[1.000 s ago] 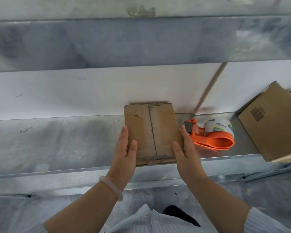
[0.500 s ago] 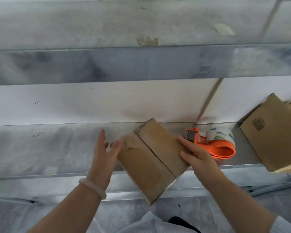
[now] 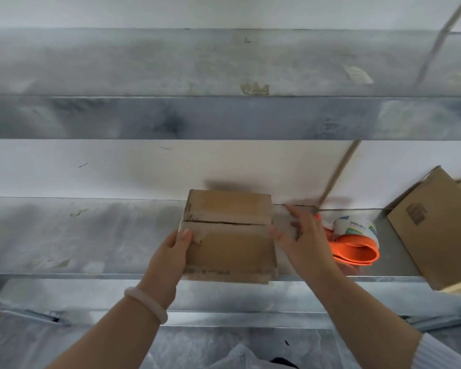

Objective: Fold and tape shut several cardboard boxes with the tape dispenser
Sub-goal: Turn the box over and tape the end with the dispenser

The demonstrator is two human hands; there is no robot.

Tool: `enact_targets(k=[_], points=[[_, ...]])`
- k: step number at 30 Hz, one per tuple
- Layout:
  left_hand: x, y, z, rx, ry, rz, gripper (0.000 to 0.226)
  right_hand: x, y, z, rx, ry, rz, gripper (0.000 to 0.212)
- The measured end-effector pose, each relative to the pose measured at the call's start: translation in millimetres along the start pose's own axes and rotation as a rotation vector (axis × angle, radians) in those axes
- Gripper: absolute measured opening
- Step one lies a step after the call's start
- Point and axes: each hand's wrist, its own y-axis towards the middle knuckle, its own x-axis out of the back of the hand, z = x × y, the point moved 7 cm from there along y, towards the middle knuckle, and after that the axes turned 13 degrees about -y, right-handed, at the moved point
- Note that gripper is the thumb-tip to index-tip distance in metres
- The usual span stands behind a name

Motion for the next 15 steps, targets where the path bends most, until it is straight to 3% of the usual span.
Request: enact_targets(k=[2,5,7,9,11,13,15], points=[[-7.0,-8.7,13.6,0.061,-0.084,0.024,0.027,-18.8,-9.0,0.8,0.015,-0.035,0.129,0.072],[-12.9,-19.0,33.9,0.162,-0.017,0.062,0.032,-25.1,-5.4,3.3,0.104,-0.091,0.143,0.065],[-2.2,-12.9,31.8,0.096,0.076,-0.021,0.040,-23.0,2.0,3.1,0.147,-0.122,0.161,0.061],[13.3,-0.4,16.9,-0.046,0.162,-0.103,0.063,-21.0,9.4,0.4,0.177,-0.128,0.210,0.059],[16.5,14.8,4.3,-0.141,0.227,-0.031,0.077,-21.1,14.0,-1.0,0.209,-0.136,0.248,0.059],[7.0,24.5,-1.4,-0.148,0.281,0.115,0.074,-18.4,13.6,-0.9,0.211,-0.218,0.203,0.061],[1.8,27.7,-4.5,-0.185,0.392,0.174,0.062,-6.8,3.9,-1.3,0.168,-0.270,0.013,0.061]])
